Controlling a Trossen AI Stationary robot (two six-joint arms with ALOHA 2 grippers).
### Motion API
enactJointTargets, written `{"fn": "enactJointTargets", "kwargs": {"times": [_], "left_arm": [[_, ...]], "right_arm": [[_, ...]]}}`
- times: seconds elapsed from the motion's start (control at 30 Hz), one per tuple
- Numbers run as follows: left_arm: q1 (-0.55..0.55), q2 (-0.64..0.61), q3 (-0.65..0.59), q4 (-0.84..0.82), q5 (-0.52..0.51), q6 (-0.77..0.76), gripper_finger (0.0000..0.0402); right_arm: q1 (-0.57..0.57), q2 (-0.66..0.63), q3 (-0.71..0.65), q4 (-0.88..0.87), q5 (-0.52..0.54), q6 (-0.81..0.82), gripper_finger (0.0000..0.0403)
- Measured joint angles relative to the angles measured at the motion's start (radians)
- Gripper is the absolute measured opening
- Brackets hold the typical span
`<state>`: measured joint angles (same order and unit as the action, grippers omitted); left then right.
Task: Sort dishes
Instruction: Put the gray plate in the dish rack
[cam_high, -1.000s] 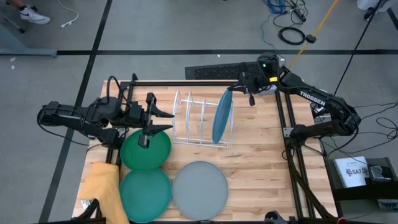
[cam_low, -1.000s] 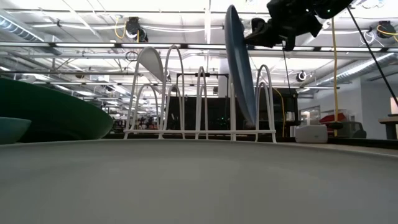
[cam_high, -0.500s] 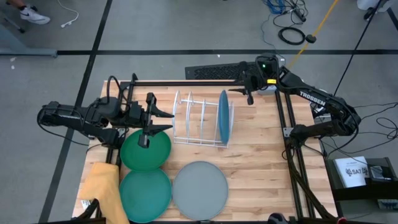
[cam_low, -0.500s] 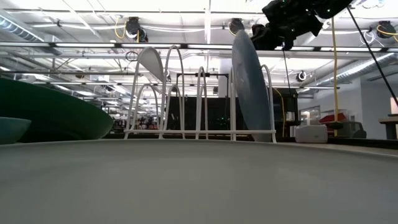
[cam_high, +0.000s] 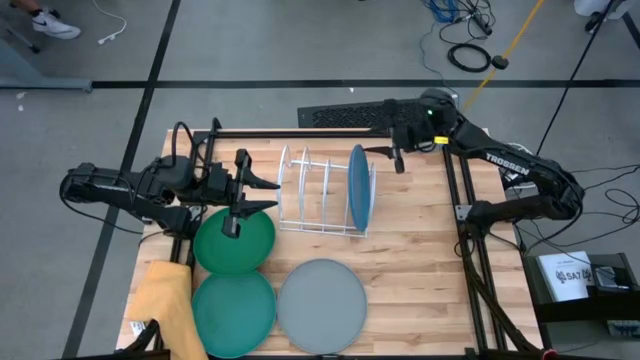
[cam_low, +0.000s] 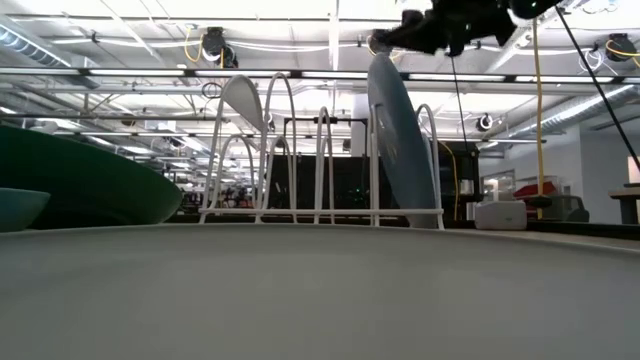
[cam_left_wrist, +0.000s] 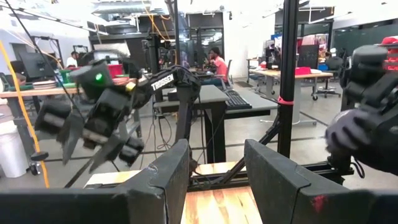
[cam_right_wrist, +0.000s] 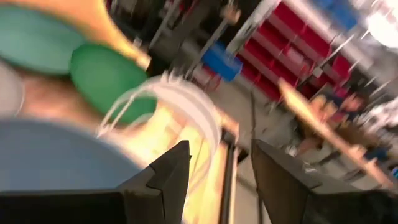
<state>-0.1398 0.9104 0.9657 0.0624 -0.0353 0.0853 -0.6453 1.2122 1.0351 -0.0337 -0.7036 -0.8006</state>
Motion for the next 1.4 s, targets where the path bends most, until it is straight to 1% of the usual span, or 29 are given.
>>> {"fn": "enactJointTargets", "kwargs": {"times": [0.17, 0.27, 0.4, 0.47, 0.63, 0.8, 0.93, 1.13, 1.27, 1.4], "left_arm": [[0.000, 0.000, 0.000, -0.001, 0.000, 0.000, 0.0157], [0.000, 0.000, 0.000, -0.003, 0.000, 0.000, 0.0157], [0.000, 0.000, 0.000, -0.018, 0.000, 0.001, 0.0157], [0.000, 0.001, 0.000, -0.040, -0.004, 0.003, 0.0157], [0.000, 0.020, 0.000, -0.078, -0.030, 0.006, 0.0157], [0.000, 0.047, 0.000, -0.083, -0.030, 0.008, 0.0157], [0.000, 0.063, 0.000, -0.083, -0.030, 0.004, 0.0157], [-0.007, 0.090, 0.000, -0.083, -0.030, -0.022, 0.0157], [-0.024, 0.107, 0.000, -0.081, -0.029, -0.053, 0.0157], [-0.060, 0.130, 0.000, -0.094, -0.010, -0.079, 0.0157]], "right_arm": [[0.069, -0.079, 0.000, 0.093, -0.004, 0.078, 0.0167], [0.117, -0.128, 0.000, 0.092, -0.005, 0.115, 0.0167], [0.207, -0.176, 0.000, 0.042, 0.012, 0.155, 0.0167], [0.273, -0.186, 0.000, 0.007, 0.076, 0.149, 0.0167], [0.458, -0.177, 0.000, -0.071, 0.284, 0.116, 0.0167], [0.624, -0.127, 0.000, -0.136, 0.429, 0.154, 0.0167], [0.721, -0.059, 0.000, -0.157, 0.470, 0.234, 0.0167], [0.825, 0.059, 0.000, -0.179, 0.479, 0.380, 0.0167], [0.881, 0.128, 0.000, -0.214, 0.568, 0.459, 0.0167], [0.927, 0.193, 0.000, -0.240, 0.631, 0.561, 0.0167]]}}
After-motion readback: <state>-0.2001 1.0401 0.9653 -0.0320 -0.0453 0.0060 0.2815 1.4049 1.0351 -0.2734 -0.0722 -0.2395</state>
